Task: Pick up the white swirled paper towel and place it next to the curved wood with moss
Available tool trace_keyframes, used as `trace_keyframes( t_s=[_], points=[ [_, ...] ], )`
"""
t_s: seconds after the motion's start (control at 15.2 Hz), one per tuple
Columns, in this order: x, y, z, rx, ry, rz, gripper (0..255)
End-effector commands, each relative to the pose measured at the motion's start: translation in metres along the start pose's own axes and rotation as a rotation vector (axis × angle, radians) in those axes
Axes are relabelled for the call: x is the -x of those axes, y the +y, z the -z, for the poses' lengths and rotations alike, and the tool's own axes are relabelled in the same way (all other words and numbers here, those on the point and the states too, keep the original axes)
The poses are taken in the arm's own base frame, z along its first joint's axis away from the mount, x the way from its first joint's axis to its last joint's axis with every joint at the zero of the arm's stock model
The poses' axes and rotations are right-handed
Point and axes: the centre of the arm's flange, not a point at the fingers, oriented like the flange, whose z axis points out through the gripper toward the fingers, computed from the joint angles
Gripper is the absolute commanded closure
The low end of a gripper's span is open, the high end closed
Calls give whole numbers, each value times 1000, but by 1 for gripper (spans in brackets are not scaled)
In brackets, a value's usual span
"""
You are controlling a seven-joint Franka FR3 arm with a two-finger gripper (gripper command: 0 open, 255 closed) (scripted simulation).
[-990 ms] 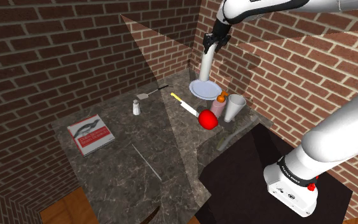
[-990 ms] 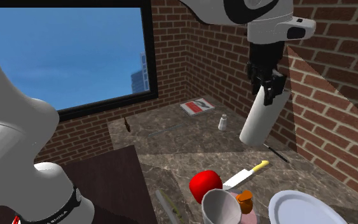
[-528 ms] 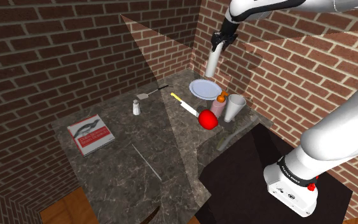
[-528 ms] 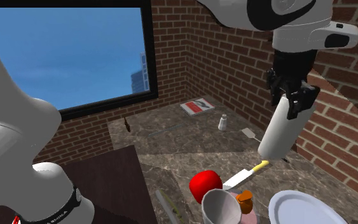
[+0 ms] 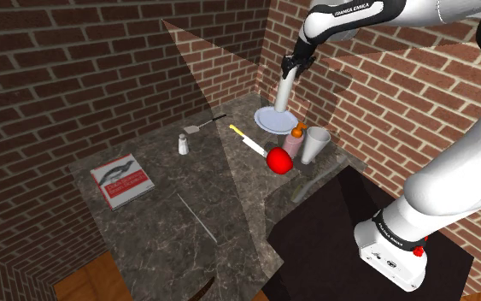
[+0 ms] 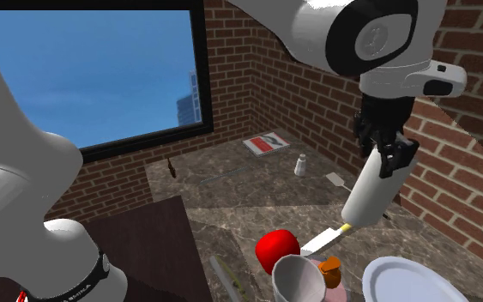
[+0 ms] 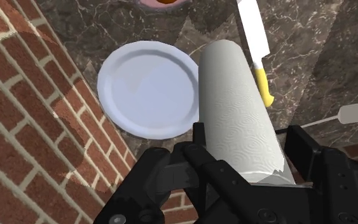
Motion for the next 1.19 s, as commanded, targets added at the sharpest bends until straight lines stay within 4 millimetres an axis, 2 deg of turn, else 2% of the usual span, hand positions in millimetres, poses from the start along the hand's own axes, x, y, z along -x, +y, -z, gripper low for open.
trace_keyframes(
  t_s=[0.0, 1.12],
  points=[
    [2, 1, -10, 0, 1, 0, 255],
    [22, 1, -97, 0, 1, 0, 255]
  ],
)
